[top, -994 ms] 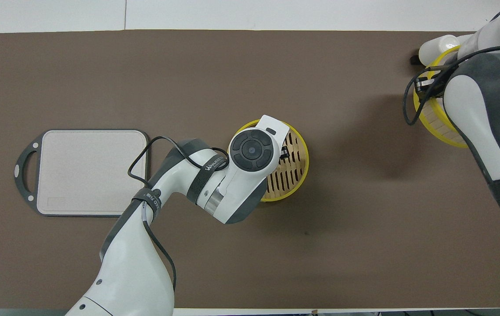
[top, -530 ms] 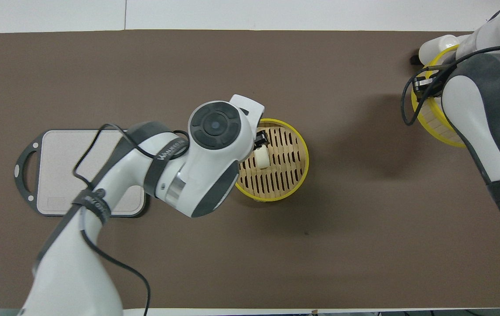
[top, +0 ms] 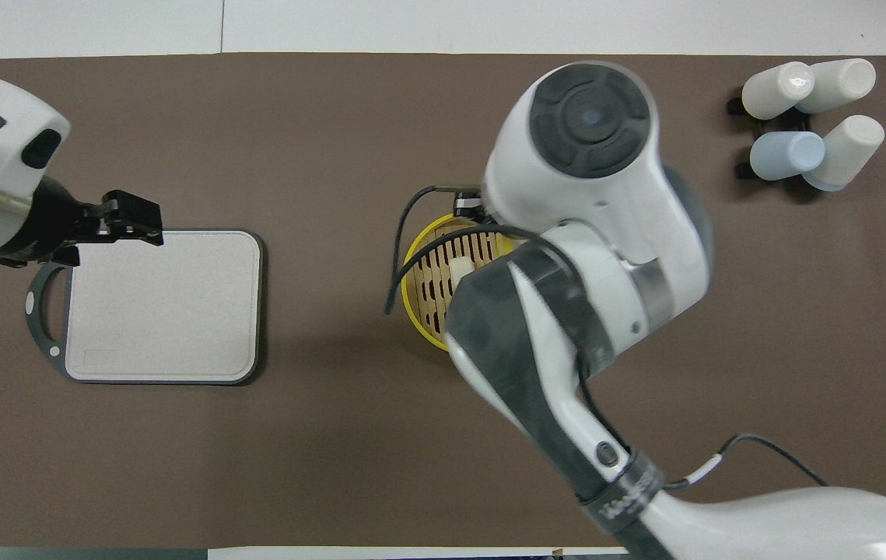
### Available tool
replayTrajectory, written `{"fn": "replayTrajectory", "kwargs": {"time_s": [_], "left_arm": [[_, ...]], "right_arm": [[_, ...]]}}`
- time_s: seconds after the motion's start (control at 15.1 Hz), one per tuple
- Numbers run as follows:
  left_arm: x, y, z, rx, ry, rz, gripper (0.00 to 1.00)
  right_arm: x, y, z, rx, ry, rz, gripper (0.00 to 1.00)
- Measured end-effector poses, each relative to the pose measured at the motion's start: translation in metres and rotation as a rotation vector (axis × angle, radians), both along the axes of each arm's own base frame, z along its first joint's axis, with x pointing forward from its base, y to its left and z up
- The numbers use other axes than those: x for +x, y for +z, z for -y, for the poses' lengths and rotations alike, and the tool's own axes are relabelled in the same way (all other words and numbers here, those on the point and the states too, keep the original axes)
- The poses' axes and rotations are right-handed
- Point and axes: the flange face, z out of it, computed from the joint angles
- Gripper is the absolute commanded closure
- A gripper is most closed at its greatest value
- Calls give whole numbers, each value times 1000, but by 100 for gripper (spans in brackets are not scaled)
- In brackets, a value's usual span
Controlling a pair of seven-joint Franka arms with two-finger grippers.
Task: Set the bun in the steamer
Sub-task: 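Withdraw the left gripper while the right gripper brings the lid back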
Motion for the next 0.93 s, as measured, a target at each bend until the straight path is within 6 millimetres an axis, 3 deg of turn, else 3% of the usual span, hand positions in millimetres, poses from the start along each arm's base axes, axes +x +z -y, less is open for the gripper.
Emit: {"fn": "replayTrajectory", "kwargs": {"time_s": [0.2, 0.33, 0.93], "left_arm": [[-8, 8, -18, 2, -41, -18, 0], [-14, 12, -17, 5, -53, -29, 0], [-23, 15, -23, 6, -105, -49, 0]], "right_arm": [[-19, -49, -65, -16, -14, 15, 100], [-19, -69, -84, -4, -9, 32, 100], [-14, -100, -77, 2, -16, 38, 100]]}}
